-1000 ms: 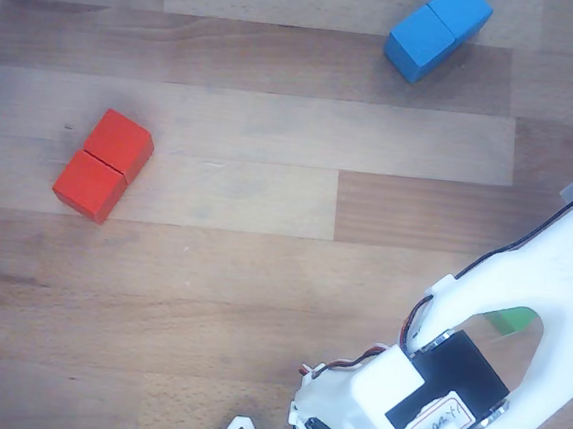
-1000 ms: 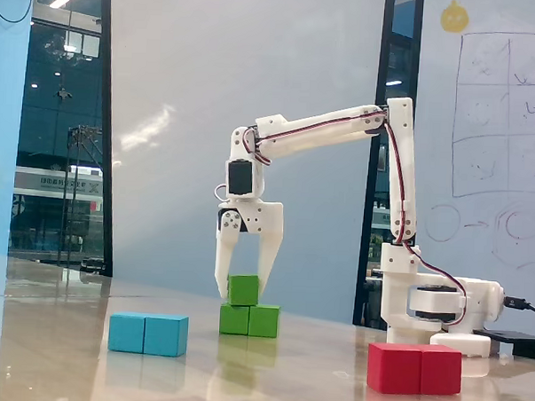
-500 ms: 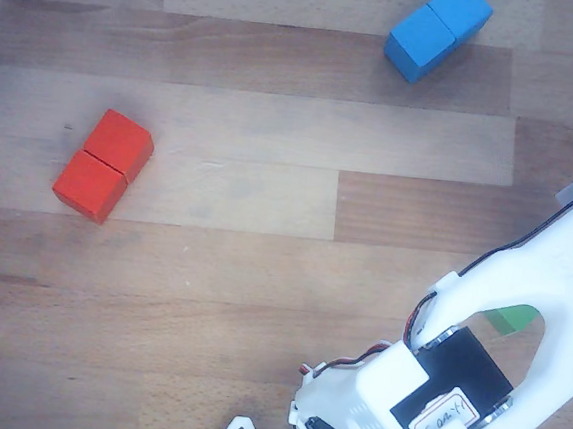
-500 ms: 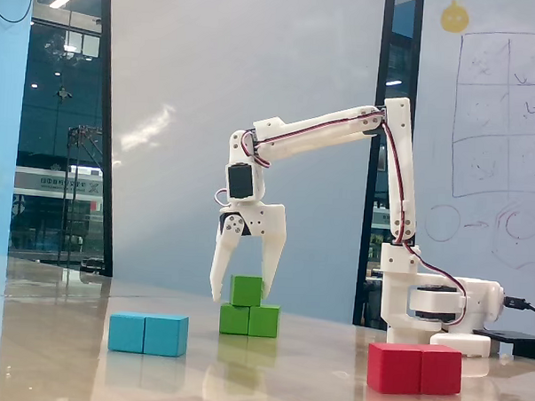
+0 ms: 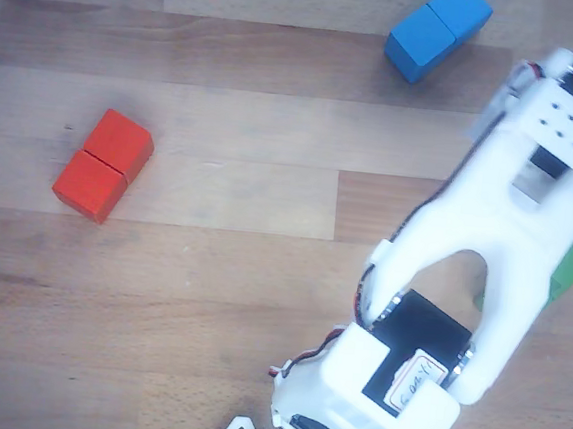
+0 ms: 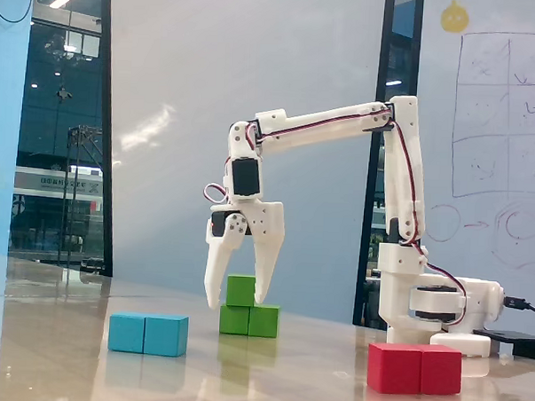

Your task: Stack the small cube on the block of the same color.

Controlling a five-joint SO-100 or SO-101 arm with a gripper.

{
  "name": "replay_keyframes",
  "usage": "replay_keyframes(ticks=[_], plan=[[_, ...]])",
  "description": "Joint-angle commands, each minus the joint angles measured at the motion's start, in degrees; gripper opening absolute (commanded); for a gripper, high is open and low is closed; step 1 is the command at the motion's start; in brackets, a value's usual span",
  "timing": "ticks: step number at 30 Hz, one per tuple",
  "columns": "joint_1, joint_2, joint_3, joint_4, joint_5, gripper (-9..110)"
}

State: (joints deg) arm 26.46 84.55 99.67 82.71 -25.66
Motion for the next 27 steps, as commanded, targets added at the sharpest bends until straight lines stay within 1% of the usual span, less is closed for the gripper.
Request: replay_keyframes(ticks=[1,4,8,12,19,23,27], plan=[[-7.65,2.2,-0.79,0.35,0.44,26],[-13.1,2.46,-0.7,-0.35,0.44,25],[-19.42,6.94,-0.09,-0.44,0.53,25],[-24.35,12.48,4.83,-4.39,5.27,25],[-29.88,28.39,25.05,-20.74,19.86,25],[-30.67,42.01,39.02,-29.18,24.26,25],[-30.32,55.63,51.94,-34.1,25.14,25]])
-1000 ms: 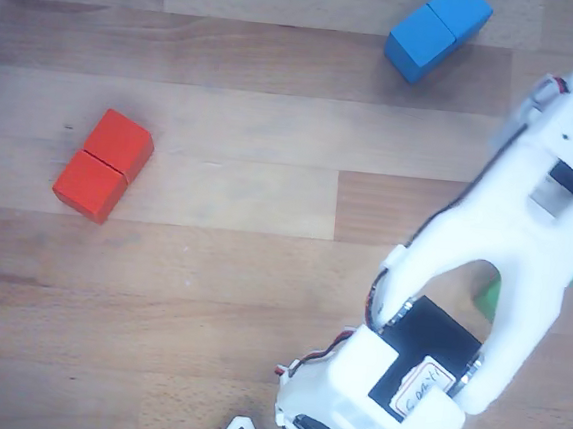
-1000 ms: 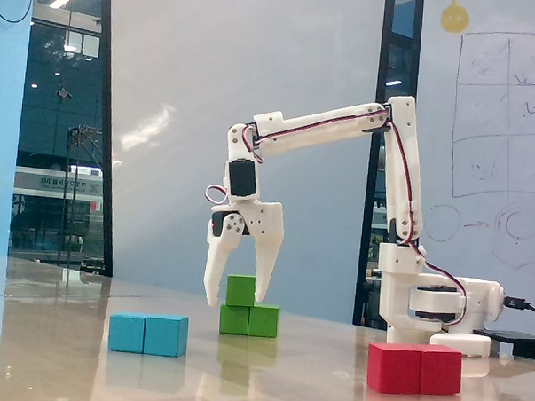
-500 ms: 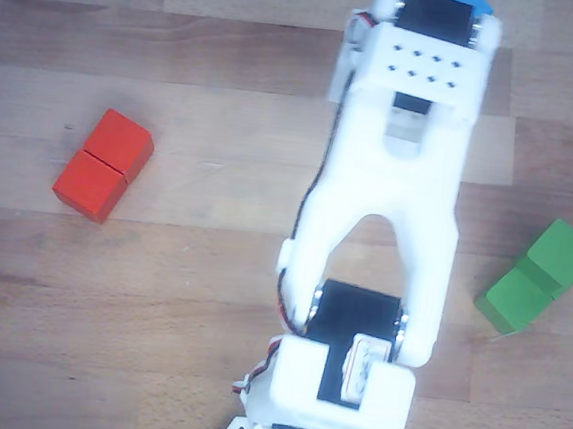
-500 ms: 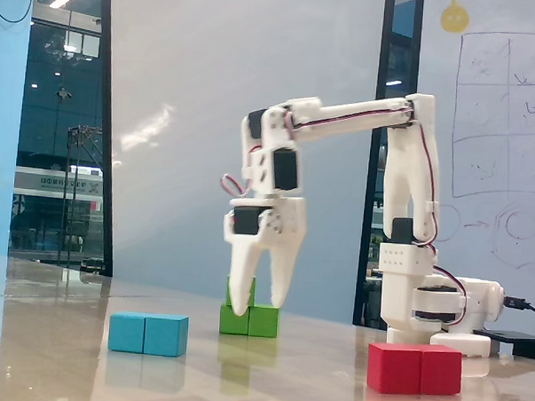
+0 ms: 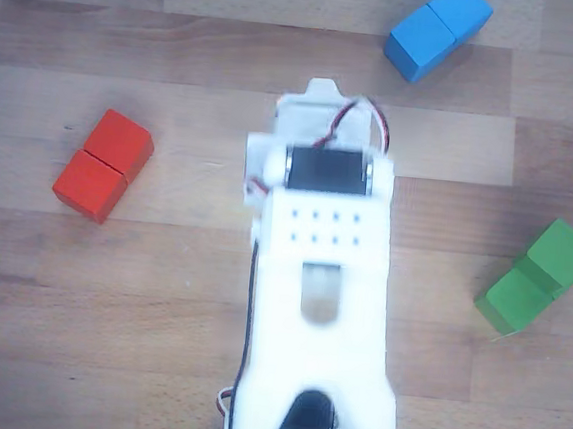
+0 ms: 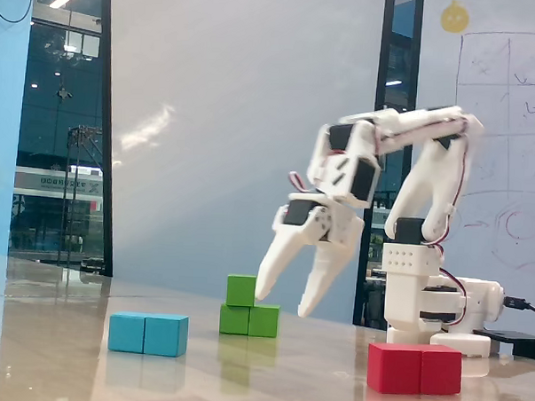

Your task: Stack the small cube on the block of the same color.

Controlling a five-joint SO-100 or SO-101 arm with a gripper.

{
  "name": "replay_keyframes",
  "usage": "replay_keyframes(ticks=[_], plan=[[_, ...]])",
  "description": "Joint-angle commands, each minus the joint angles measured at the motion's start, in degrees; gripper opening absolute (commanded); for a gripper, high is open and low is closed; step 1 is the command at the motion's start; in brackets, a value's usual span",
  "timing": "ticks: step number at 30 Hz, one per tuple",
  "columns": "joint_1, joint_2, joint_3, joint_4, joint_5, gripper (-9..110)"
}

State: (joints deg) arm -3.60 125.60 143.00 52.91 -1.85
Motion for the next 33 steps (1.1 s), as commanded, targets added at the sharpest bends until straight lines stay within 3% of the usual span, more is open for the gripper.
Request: replay_keyframes(ticks=[1,11,21,33], plan=[[-0.26,17.84,11.6,-5.01,1.32,25],[-0.26,45.26,27.16,0.26,0.88,23],[2.11,71.19,31.11,21.97,0.88,-1],[2.55,72.33,31.9,21.88,1.05,0]])
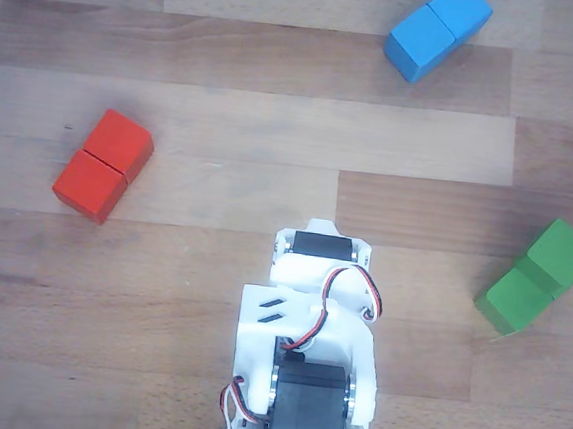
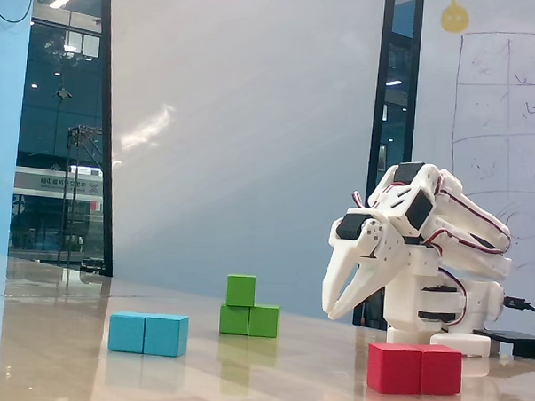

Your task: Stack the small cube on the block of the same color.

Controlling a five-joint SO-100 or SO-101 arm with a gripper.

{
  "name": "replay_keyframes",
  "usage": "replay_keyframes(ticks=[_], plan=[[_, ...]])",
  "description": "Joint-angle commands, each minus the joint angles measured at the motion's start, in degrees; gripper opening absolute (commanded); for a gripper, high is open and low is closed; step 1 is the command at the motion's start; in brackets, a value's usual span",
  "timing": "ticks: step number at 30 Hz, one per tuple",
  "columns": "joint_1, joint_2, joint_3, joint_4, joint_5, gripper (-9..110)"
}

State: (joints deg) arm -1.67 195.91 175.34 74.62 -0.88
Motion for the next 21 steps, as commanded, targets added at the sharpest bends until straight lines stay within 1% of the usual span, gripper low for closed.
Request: replay_keyframes(ticks=[1,21], plan=[[0.88,2.02,-0.44,0.18,0.09,0],[1.14,1.85,-0.7,0.18,0.26,0]])
